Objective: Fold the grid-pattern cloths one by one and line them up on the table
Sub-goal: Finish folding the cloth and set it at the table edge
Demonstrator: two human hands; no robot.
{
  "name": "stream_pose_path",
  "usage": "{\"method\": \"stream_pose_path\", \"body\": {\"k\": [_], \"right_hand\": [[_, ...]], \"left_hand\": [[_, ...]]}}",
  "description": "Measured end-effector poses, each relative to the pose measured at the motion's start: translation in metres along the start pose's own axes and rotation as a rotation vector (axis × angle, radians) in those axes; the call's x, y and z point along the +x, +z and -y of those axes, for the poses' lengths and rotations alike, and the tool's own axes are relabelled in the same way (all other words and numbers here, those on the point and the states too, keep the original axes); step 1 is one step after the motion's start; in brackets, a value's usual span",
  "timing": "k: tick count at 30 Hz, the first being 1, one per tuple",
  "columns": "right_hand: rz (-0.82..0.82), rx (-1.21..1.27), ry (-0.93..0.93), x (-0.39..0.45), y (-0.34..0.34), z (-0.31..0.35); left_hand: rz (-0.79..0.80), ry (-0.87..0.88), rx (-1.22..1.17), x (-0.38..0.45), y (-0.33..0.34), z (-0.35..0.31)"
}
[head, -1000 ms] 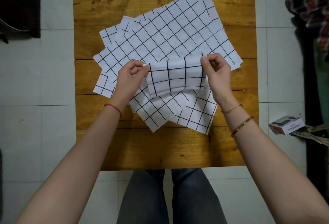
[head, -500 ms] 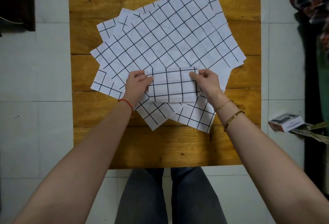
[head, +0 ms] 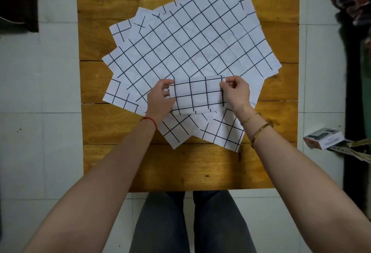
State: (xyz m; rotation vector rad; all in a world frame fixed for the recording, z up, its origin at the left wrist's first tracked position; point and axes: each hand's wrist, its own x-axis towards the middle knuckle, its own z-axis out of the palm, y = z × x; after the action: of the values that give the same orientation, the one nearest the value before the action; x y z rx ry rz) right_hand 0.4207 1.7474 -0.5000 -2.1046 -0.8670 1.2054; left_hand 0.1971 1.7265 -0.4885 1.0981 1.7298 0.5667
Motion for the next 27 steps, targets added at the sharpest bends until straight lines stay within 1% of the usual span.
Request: {"method": "stream_pose_path", "body": {"k": [9,14,18,20,22,24,27], "right_hand": [[-0.022,-0.022,-0.059,-0.001,0.006,0.002],[-0.010,-0.016,-0.064,0.000,0.009,0.002],[-0.017,-0.040,-0.082,0.001,0.010,0.005],[-0.071,-0.137,-0.205,-0.002,0.011,0.005],[-0.107,-0.335,-0.367,-0.009,0.013,0.009],[-0.078,-0.546,-0.588,-0.020,0.019,0.018],[0.041,-0.837,-0.914,-0.037,0.034,0.023]], "left_hand": [[0.043,0.252,0.270,0.000,0.001,0.017],[0.059,0.324,0.401,-0.002,-0.001,0.024],[0.072,0.321,0.512,-0.004,-0.002,0.027],[0.084,0.332,0.563,-0.006,-0.003,0.027],[0.076,0.364,0.628,-0.009,-0.003,0.026],[0.057,0.390,0.695,-0.012,-0.003,0.025],[0.037,0.434,0.807,-0.015,-0.002,0.027]]}}
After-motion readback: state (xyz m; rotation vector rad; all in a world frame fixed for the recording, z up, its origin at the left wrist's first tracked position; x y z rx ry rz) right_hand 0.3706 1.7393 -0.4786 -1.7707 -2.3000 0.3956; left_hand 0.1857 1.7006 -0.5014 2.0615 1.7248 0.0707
